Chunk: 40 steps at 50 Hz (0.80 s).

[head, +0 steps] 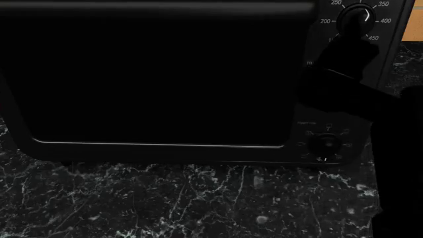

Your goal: Decrease the toaster oven temperature.

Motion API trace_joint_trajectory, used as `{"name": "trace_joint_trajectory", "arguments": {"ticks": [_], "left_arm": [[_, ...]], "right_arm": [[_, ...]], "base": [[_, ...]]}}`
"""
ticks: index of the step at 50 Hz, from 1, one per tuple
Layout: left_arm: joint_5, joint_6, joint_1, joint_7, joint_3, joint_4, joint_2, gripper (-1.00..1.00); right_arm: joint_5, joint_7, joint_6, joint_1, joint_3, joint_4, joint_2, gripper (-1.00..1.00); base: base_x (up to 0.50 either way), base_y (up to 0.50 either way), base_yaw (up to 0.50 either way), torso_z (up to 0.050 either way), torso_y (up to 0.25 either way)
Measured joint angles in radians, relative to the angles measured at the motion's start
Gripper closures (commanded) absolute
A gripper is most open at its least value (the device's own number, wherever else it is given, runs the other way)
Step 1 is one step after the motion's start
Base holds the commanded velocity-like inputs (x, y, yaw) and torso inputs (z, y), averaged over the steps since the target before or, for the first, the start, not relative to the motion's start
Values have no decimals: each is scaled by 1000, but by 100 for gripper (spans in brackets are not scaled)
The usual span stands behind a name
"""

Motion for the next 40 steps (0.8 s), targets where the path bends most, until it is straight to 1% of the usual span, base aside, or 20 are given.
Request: {"name": "trace_joint_trajectory", "arguments": {"ticks": [7, 17, 37, 40], "left_arm": [[3, -5, -17, 3, 21, -4, 5, -100], [24, 13, -12, 8, 41, -25, 10, -100], [43, 17, -2, 10, 46, -37, 17, -100], [30, 6, -27, 5, 60, -26, 10, -100]], "right_arm": [[60, 64, -6, 22, 1, 54, -6, -100], [82, 97, -10, 39, -11, 103, -8, -100], [52, 90, -22, 71, -65, 164, -32, -100], [39, 80, -26, 73, -71, 173, -34, -100]], "base": [[0, 0, 0, 0, 0], [0, 0, 0, 0, 0], [0, 0, 0, 0, 0], [0, 0, 0, 0, 0]]}}
